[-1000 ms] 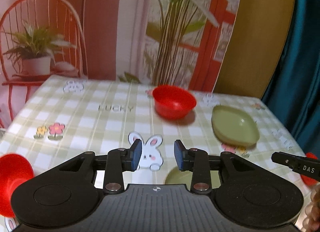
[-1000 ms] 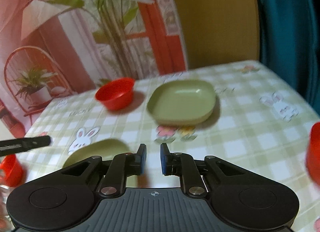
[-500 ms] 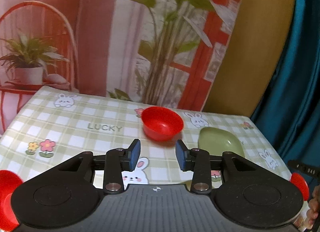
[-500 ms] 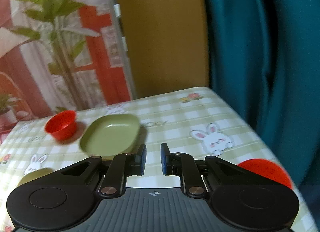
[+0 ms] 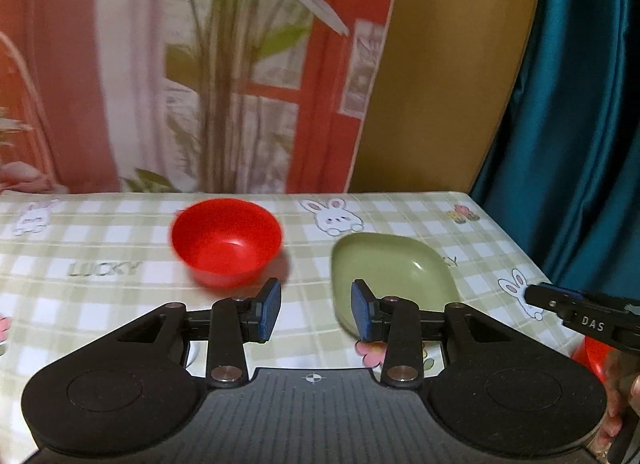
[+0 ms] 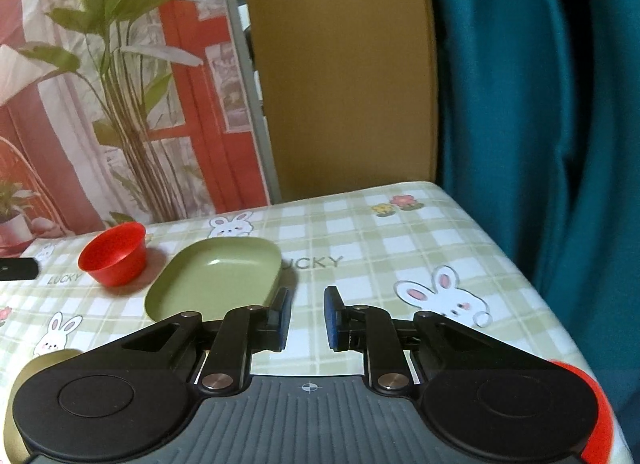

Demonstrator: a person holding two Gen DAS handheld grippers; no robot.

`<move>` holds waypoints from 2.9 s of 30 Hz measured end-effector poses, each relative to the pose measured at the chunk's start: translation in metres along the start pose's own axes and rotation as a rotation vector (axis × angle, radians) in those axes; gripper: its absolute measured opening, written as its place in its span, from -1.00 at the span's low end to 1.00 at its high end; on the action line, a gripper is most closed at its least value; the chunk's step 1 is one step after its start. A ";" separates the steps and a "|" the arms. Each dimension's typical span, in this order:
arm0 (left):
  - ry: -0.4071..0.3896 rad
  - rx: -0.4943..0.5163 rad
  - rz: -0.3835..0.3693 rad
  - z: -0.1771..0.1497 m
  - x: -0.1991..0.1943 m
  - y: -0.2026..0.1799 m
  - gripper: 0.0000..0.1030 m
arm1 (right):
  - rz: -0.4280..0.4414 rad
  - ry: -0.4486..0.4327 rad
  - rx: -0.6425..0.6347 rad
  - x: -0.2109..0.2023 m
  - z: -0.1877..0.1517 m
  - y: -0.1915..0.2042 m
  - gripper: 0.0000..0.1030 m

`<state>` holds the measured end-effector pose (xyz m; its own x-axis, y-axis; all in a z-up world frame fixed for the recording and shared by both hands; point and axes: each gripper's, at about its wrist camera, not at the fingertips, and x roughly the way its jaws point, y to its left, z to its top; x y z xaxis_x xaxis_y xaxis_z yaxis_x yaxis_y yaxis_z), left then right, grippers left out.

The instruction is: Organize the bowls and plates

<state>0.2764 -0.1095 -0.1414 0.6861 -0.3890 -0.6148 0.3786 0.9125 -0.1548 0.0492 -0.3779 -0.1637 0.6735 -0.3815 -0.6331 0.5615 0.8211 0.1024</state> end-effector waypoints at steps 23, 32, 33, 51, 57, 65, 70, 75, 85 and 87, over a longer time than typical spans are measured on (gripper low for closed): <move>0.235 0.052 -0.017 0.011 0.115 -0.008 -0.21 | 0.030 0.141 0.056 0.109 0.003 0.021 -0.65; 0.282 0.067 -0.032 0.008 0.129 -0.015 -0.22 | 0.029 0.165 0.089 0.115 -0.004 0.021 -0.66; 0.286 0.068 -0.032 0.008 0.131 -0.016 -0.22 | 0.029 0.168 0.095 0.116 -0.005 0.021 -0.68; 0.266 0.108 0.010 0.007 0.104 -0.026 -0.79 | 0.020 0.111 0.135 0.101 -0.003 0.026 -0.85; 0.226 0.109 0.014 0.008 0.074 -0.027 -0.78 | 0.025 0.080 0.146 0.083 0.003 0.031 -0.87; 0.172 0.094 0.051 0.001 0.034 -0.018 -0.77 | 0.049 0.054 0.144 0.056 0.006 0.050 -0.90; 0.152 0.076 0.063 -0.003 0.009 -0.009 -0.76 | 0.069 0.039 0.129 0.042 0.007 0.066 -0.91; 0.131 0.054 0.079 -0.005 -0.011 -0.004 -0.76 | 0.092 0.030 0.104 0.029 0.006 0.082 -0.92; 0.103 -0.006 0.107 -0.018 -0.046 0.004 -0.74 | 0.134 0.024 0.058 0.008 0.003 0.106 -0.94; 0.099 -0.014 0.111 -0.020 -0.052 0.006 -0.74 | 0.140 0.024 0.051 0.005 0.001 0.110 -0.94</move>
<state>0.2310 -0.0816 -0.1258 0.6585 -0.2715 -0.7019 0.2945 0.9512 -0.0918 0.1151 -0.2902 -0.1545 0.7358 -0.2538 -0.6279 0.4869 0.8426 0.2300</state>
